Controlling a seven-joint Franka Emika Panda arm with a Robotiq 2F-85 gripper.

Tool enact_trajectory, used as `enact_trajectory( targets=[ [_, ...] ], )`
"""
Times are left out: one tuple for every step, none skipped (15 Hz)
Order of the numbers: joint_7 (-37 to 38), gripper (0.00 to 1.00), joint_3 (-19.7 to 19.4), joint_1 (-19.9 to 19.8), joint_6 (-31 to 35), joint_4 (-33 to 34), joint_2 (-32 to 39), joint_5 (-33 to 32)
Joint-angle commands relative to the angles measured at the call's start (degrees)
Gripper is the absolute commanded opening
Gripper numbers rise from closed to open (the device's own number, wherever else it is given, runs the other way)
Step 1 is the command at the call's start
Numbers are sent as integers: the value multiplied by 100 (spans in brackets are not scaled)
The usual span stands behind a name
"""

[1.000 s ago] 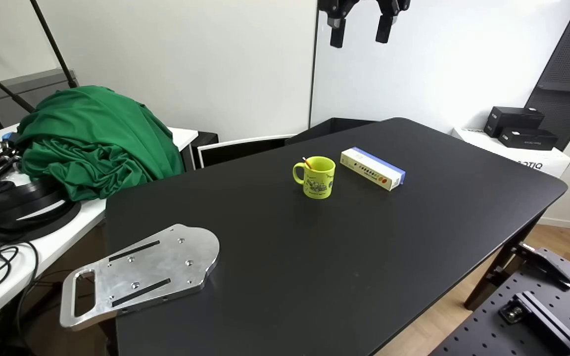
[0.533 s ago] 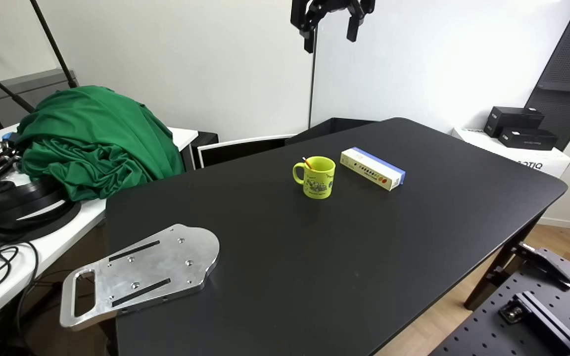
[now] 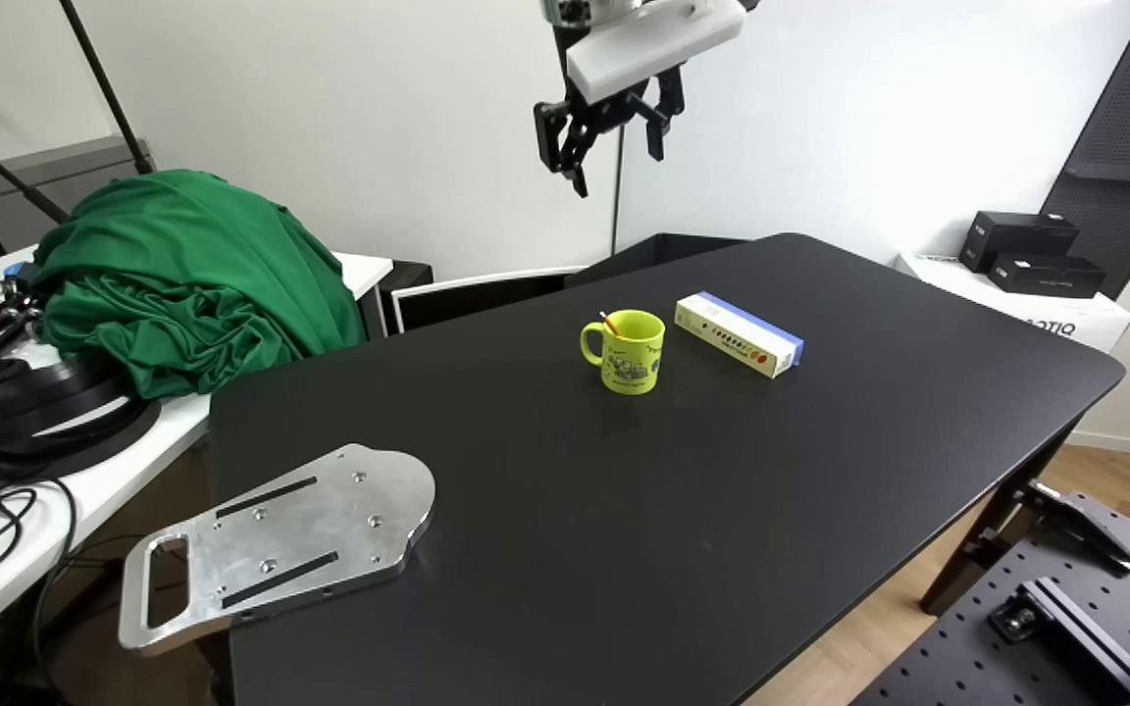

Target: Remove the Ellen key from the cup and put it on the table

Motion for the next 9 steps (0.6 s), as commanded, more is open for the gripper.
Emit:
enact_trajectory(
  targets=[
    [631,100,-267,267,-135,528,755,-277],
    [749,100,-345,329,-133,636,952,-290],
    [857,100,-428,397,-148,735,1132,-270],
    [915,100,-505,459,-123,817,1302,-225],
    [946,100,-576,518,-109,897,1460,-171],
    [962,100,-646,572,-77,962,1610,-119],
    [947,100,-709,623,-52,1028,1745,-74],
    [959,100,-779,677,-21,1083,1870,-69],
    [967,100,-846,729,29,1127,1979,-94]
  ],
)
